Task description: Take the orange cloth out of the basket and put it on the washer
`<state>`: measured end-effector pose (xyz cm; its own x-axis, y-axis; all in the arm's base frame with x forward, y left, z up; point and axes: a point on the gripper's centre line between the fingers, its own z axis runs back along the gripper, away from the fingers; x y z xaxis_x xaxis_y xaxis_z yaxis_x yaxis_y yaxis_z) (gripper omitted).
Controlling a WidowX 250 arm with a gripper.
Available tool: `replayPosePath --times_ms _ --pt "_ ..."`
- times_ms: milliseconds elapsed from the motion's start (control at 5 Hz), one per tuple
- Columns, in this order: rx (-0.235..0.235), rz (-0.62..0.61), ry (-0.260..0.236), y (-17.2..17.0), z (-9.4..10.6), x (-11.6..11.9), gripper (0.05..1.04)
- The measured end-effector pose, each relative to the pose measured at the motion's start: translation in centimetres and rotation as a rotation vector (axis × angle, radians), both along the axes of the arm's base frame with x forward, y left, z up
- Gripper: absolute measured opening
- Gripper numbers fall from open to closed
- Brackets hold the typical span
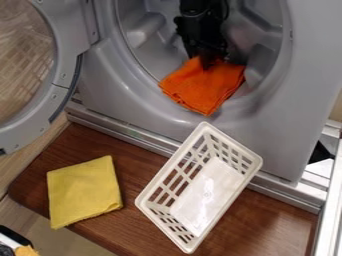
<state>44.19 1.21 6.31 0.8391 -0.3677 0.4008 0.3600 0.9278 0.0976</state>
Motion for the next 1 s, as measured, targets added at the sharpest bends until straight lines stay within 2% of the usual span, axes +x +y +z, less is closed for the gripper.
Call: replayPosePath --times_ms 200,400,800,1000 --pt "-0.010 0.009 -0.006 -0.1 0.0 -0.1 0.870" --pt "-0.012 0.017 -0.015 -0.7 0.0 -0.7 1.012" --pt "0.022 0.019 -0.085 -1.2 3.1 -3.0 1.001" --pt "0.040 0.061 -0.119 -1.2 4.8 -5.7 1.001"
